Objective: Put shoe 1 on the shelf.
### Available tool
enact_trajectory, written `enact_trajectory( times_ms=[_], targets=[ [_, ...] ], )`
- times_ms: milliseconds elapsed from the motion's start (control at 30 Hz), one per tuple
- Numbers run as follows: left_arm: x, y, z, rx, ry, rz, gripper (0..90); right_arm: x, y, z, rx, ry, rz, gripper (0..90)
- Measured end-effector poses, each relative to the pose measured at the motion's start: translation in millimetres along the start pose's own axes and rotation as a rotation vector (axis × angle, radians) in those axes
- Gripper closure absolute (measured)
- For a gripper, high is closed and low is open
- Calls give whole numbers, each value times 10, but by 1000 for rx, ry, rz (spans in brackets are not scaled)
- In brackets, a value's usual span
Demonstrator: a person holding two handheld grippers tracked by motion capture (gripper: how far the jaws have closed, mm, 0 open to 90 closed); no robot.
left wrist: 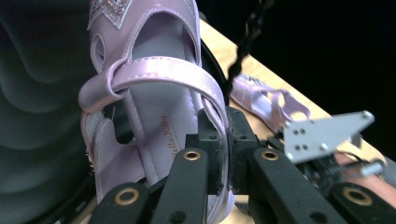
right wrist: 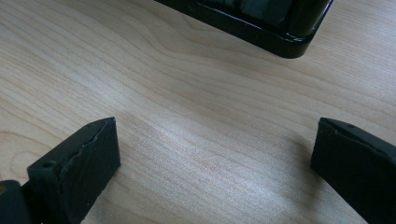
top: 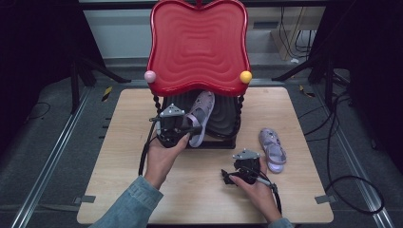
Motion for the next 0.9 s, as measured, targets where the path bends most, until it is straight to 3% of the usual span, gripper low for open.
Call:
enact_trajectory(
  times_ms=[333,367,567,733,900],
  targets=[
    [124,-76,-135,-88,-68,51,865,-4,-1,0,1,0,4,14],
    [157,-90,-166,-110,-104,38,865,-4,-1,0,1,0,4,14],
    [217,-90,-254,-126,-127,56,865,-2,1,2,2,0,2,15],
    [226,-77,-298,-139,-159,40,865,-1,1,2,2,-1,2,15],
    [298,-67,-366,-157,-193,60,865,-1,2,3,2,-2,3,16]
  ],
)
Point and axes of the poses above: each handheld gripper's, and its own axes: z roughly backward along the jaws, y roughly out of its underside, x roughly to its left, the point moved 7 cm from there along -z, roughly forward along the jaws, and after that the axes turned 15 degrees about -y, right-handed, at the moved point
